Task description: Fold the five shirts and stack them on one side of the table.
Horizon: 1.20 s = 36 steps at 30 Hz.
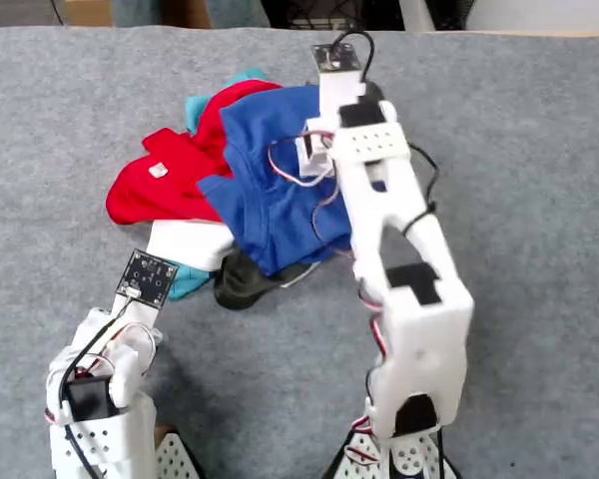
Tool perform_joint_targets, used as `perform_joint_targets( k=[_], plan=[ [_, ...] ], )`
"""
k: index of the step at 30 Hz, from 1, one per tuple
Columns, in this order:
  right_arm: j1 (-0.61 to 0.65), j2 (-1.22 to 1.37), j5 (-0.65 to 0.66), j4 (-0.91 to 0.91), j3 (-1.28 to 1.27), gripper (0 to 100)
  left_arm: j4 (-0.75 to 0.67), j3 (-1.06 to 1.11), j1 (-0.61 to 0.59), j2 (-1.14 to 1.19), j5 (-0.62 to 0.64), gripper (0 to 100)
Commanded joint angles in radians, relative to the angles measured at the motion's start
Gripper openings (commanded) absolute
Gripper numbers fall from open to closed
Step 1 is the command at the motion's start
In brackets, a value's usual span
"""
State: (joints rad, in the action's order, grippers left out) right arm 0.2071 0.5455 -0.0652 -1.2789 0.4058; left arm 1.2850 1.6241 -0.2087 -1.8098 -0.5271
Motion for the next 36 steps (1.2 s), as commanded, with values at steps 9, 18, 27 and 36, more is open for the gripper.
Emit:
perform_joint_targets(
  k=[9, 18, 27, 36],
  plan=[
    [-0.012, 0.180, 0.106, -0.468, 0.673, 1.3, -0.018, -0.039, -0.076, -0.003, -0.011, 4],
    [-0.149, -0.030, 0.068, -0.488, 0.842, 1.3, -0.018, -0.189, -0.127, 0.005, -0.009, 5],
    [-0.405, -0.478, 0.087, -0.488, 0.533, 1.3, -0.137, -0.409, -0.114, 0.097, 0.163, 18],
    [-0.715, -0.618, 0.143, -0.384, -0.143, 1.3, -0.083, -1.020, 0.173, 0.942, 0.496, 26]
  ],
)
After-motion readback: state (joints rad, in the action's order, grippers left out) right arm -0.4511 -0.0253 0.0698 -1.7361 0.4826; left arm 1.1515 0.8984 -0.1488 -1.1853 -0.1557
